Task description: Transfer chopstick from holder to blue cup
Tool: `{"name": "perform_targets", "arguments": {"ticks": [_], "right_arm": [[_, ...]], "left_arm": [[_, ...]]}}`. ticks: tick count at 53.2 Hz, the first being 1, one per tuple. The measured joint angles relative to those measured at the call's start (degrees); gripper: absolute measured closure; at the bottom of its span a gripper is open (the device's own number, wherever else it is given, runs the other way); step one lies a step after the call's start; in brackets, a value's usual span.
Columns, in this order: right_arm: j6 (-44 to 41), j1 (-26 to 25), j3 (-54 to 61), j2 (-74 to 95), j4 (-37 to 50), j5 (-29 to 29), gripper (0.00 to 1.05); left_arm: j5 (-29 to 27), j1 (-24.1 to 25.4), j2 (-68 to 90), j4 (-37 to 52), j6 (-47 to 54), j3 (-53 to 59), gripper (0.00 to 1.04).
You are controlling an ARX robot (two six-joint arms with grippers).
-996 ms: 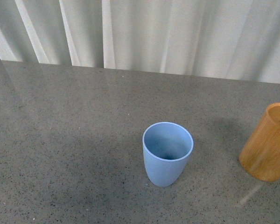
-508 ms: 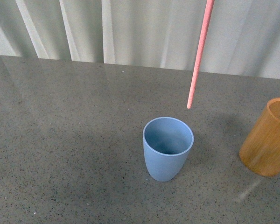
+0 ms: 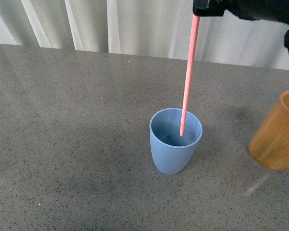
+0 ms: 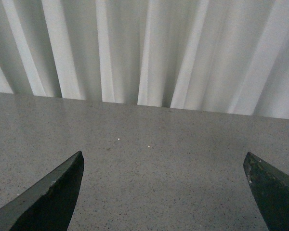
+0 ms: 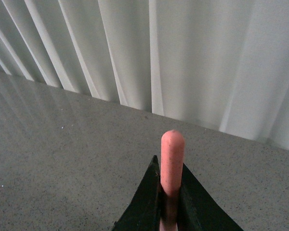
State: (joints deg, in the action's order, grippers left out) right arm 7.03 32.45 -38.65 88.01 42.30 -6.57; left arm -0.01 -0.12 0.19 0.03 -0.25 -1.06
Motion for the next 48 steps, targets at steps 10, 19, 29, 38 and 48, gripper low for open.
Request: {"name": "perform_targets", "arguments": {"ticks": [10,19,29,38,48], "right_arm": [[-1.73,0.98,0.28,5.29,3.58,0.46,1.02],[-4.0,1.2,0.61,8.85,6.58,0.59,1.02],[-5.62,1.2,0.98,12.02,9.25,0.55,1.02],[-5.99,1.42,1.05,13.35,10.12,0.0,1.0],[-5.18,1.46,1.03,12.94,9.05,-0.74,0.68]], "left_arm": [[0.0,0.0,0.0,0.0,0.02,0.0,0.07],[0.0,0.0,0.0,0.0,0.02,0.0,0.07],[0.0,0.0,0.0,0.0,0.0,0.0,0.07],[0.0,0.0,0.0,0.0,0.0,0.0,0.07],[0.0,0.0,0.0,0.0,0.0,0.0,0.07]]}}
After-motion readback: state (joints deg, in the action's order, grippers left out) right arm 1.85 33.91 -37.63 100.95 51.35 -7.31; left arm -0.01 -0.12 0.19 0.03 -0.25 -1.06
